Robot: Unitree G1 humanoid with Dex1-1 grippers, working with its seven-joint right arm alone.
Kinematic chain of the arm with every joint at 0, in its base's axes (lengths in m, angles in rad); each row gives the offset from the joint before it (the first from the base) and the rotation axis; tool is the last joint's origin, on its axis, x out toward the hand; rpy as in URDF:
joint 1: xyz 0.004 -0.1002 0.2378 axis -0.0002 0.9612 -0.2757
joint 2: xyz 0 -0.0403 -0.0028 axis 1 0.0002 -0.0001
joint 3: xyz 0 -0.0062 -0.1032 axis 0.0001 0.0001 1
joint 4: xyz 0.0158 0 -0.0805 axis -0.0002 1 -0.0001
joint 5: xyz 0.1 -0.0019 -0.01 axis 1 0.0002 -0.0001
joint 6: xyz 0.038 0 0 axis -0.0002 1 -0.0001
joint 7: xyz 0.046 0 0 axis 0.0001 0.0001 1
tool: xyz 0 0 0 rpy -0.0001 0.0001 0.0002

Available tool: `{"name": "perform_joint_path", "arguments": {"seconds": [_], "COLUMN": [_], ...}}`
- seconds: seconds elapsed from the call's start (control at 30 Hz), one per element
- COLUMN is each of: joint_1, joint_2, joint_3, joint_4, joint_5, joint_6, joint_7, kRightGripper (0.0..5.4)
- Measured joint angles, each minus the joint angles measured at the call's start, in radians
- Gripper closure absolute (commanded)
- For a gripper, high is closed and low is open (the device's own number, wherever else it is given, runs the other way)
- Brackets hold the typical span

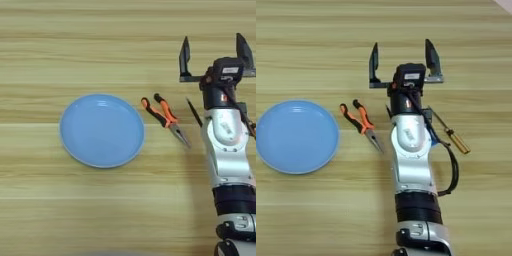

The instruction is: Move the objects on the table

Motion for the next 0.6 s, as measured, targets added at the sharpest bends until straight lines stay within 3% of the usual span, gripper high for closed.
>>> {"name": "perform_joint_path", "arguments": {"seconds": [0.23,0.6], "joint_1": [-0.010,-0.051], "joint_2": [-0.004,-0.006], "joint_3": [-0.009,-0.011], "joint_4": [0.033,-0.013], "joint_5": [0.012,0.003], "joint_6": [-0.025,0.026], "joint_7": [0.003,-0.017], "kRightGripper": [0.04,0.04]}}
